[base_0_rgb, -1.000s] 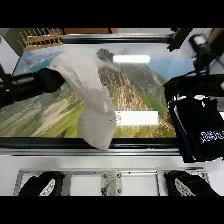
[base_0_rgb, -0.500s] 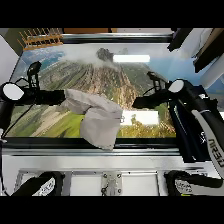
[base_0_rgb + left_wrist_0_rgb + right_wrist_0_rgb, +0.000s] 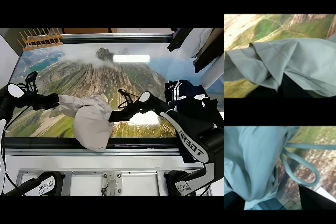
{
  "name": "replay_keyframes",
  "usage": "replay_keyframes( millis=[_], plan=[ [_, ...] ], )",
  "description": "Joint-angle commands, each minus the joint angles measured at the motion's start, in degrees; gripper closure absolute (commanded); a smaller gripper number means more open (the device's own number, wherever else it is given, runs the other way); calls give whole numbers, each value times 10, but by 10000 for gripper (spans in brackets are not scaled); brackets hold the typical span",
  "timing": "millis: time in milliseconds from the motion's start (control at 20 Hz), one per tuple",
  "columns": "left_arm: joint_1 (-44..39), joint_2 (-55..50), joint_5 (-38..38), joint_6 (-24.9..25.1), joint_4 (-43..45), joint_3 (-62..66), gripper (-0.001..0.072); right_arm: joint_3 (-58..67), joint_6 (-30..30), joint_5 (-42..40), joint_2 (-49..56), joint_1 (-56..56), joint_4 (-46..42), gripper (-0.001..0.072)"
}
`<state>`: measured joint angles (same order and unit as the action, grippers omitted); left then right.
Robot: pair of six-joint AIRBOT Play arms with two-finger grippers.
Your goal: Fold the clothes and pants, and hang the long-sleeved shirts on hangers.
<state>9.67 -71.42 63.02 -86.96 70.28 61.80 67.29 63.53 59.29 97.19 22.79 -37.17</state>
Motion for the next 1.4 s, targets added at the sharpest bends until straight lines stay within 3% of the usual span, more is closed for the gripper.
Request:
replay_keyframes(
  millis=[0, 100, 150, 200, 250, 350, 500, 700, 850, 1050, 1200, 1250, 1350],
  plan=[
    [3, -2, 0, 0, 0, 0, 693, 0, -15, -29, 21, 43, 30, 12],
    [3, -2, 0, 0, 0, 0, 693, 1, -15, -57, 21, 59, 38, 55],
    [3, -2, 0, 0, 0, 0, 693, 1, -21, -71, 21, 65, 52, 234],
    [3, -2, 0, 0, -6, 0, 693, 1, -38, -83, 21, 69, 71, 346],
    [3, -2, -2, 0, -22, 0, 693, 1, -54, -97, 21, 72, 98, 373],
    [3, -2, -3, 2, -46, 0, 693, 4, -83, -112, 21, 74, 130, 692],
    [3, 8, -1, 2, -59, 0, 693, 19, -74, -115, -8, 63, 49, 694],
    [2, 97, -26, 2, -60, 0, 693, 34, 31, -105, -162, 4, -222, 695],
    [-9, 164, -26, 2, -58, 0, 693, 35, 117, -47, -319, -17, -401, 695],
    [-62, 162, -29, 2, -53, -6, 693, 14, 174, 71, -451, 32, -426, 696],
    [-102, 90, -47, 1, -26, -12, 693, -53, 246, 92, -474, 117, -418, 690],
    [-109, 65, -52, 0, -13, -12, 693, -75, 250, 94, -472, 140, -406, 633],
    [-114, 14, -56, 0, -9, -12, 693, -92, 250, 92, -462, 159, -396, 86]
  ],
)
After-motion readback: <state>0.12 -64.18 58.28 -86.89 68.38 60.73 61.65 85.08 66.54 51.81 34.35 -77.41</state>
